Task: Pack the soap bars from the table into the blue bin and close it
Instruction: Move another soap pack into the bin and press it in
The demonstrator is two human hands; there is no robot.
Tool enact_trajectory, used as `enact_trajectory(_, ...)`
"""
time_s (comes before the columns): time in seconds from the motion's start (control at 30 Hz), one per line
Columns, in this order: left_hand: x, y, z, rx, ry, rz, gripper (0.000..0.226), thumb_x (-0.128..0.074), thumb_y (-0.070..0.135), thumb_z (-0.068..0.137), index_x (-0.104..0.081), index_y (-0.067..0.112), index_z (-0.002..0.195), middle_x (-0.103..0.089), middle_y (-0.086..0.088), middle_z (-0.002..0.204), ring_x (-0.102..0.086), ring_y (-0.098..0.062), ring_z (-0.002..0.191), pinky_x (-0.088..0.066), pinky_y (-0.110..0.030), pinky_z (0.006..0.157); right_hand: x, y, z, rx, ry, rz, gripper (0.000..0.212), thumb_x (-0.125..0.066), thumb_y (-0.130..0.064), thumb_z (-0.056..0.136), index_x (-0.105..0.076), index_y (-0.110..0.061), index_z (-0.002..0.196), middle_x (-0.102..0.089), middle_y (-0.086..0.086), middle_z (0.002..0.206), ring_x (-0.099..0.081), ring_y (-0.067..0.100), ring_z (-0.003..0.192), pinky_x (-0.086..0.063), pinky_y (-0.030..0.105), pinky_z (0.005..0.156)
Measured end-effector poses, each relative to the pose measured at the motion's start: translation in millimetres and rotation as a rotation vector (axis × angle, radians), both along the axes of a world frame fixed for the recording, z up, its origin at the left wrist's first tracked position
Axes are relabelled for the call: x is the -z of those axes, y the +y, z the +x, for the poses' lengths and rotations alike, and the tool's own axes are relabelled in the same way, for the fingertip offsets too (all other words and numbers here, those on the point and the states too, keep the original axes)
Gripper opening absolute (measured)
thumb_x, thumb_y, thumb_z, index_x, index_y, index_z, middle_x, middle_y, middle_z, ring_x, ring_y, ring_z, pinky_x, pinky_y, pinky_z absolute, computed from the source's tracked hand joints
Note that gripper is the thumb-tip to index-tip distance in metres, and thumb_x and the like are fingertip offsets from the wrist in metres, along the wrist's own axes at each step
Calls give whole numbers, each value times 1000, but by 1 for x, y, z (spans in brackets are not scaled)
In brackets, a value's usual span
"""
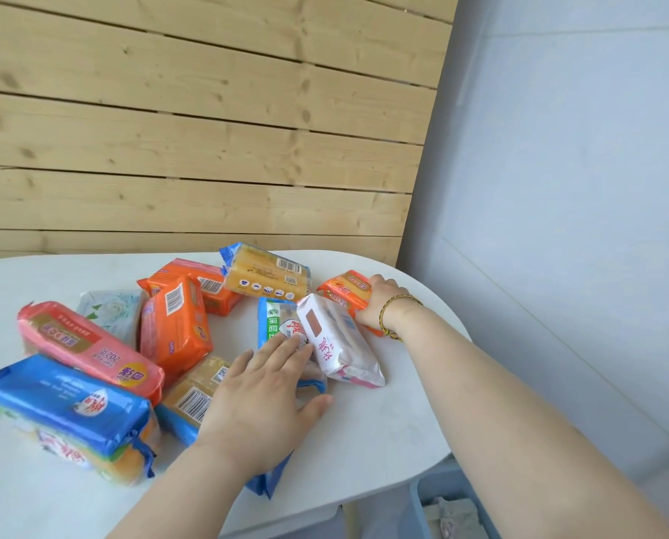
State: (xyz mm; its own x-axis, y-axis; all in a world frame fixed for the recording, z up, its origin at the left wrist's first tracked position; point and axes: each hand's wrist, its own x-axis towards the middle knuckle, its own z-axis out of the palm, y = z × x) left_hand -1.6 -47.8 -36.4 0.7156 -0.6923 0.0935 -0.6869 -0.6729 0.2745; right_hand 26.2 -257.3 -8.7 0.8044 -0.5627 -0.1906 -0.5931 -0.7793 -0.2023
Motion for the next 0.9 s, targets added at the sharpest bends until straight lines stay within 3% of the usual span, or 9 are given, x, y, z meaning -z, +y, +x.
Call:
enact_trajectory(0.07, 1, -1, -1, -1, -6, -11, 65, -26, 59, 87, -6, 31, 142, -3, 13, 154, 4, -5, 141, 0, -31, 115, -4, -1, 5, -2, -43, 11, 68, -57, -39, 80, -27, -15, 137, -38, 11, 138, -36, 31, 128, -34, 41, 104)
enact_trajectory(0.2, 4, 3, -2, -3, -3, -13, 61, -24, 56, 89, -8, 31, 142, -4, 13, 154, 4, -5, 141, 0, -30, 115, -16, 9, 29, -157, -356, 239, 79, -65, -37, 77, -24, -20, 142, -28, 7, 150, -28, 24, 137, -27, 37, 112)
enact_trajectory(0.3, 3, 2, 0, 5, -20, -29, 58, -25, 52, 90, -10, 31, 142, -5, 13, 154, 3, -5, 141, -1, -30, 115, -23, 31, 50, -336, -203, 269, 97, -72, -38, 71, -11, -24, 145, -23, 4, 153, -27, 22, 138, -27, 35, 111)
enact_trajectory(0.4, 2, 1, -1, 1, -21, -44, 56, -26, 49, 91, -11, 31, 141, -6, 14, 154, 3, -5, 141, -1, -29, 115, -21, 46, 70, -430, -70, 161, 101, -72, -39, 71, -5, -25, 145, -26, 6, 152, -28, 25, 137, -30, 37, 108)
enact_trajectory(0.53, 3, 2, 0, -16, -36, -57, 54, -25, 49, 91, -12, 32, 141, -8, 16, 154, 1, -4, 141, -2, -28, 114, -14, 53, 85, -467, -38, 128, 95, -71, -32, 75, -9, -18, 145, -35, 9, 147, -41, 27, 128, -37, 33, 100)
enact_trajectory(0.67, 3, 2, 0, -21, -37, -58, 54, -25, 49, 91, -13, 33, 141, -9, 16, 153, 1, -4, 141, -2, -27, 114, -10, 51, 84, -463, -172, 173, 79, -70, -24, 75, -25, -16, 139, -48, 9, 133, -51, 26, 114, -41, 29, 85)
enact_trajectory(0.8, 4, 2, 1, -20, -33, -62, 53, -26, 49, 91, -15, 33, 140, -10, 16, 153, -1, -3, 140, -3, -26, 114, -21, 43, 65, -374, -428, 388, 70, -67, -19, 77, -30, -17, 137, -43, 8, 138, -47, 22, 120, -39, 26, 91)
enact_trajectory(0.9, 5, 1, 2, -19, -27, -76, 52, -26, 48, 91, -17, 32, 140, -11, 14, 153, -2, -4, 140, -4, -27, 114, -48, 30, 33, -315, -567, 594, 57, -60, -19, 84, -33, -17, 135, -49, 9, 129, -52, 20, 108, -40, 22, 81)
